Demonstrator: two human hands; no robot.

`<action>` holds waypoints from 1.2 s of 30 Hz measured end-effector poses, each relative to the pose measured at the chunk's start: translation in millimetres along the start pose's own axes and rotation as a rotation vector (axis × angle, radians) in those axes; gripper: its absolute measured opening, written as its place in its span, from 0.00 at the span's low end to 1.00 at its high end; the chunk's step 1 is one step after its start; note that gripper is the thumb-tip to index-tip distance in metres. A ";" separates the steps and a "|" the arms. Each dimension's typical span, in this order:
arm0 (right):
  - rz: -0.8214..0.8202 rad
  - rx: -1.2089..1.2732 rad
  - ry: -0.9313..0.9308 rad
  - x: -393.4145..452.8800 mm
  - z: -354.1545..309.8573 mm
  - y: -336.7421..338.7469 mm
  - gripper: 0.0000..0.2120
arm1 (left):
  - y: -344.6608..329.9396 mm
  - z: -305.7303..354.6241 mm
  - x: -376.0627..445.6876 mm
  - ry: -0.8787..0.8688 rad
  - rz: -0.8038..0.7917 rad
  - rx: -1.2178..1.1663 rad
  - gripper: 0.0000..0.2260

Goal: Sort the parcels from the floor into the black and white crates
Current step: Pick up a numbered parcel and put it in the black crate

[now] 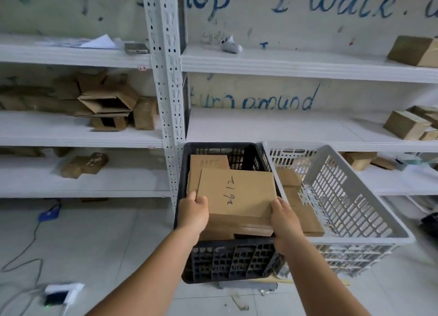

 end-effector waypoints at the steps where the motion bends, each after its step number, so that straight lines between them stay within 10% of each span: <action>1: -0.020 0.005 -0.023 10.0 3.3 -3.8 0.18 | -2.2 -3.0 6.3 0.004 -0.011 0.049 0.22; 13: -0.241 -0.310 -0.293 129.3 60.1 -39.3 0.19 | -34.8 -54.2 78.6 0.301 -0.049 0.543 0.18; 36: -0.422 -0.446 -0.427 182.3 128.2 -108.9 0.23 | -87.1 -93.9 115.7 0.275 -0.325 0.946 0.40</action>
Point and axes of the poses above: each hand's wrist, its own x-axis towards the middle knuckle, its own y-axis out of the back of the hand, z = x × y, the point moved 8 cm from there along x, towards the middle knuckle, and after that the axes turned 5 degrees about -z, right-handed, at the moved point
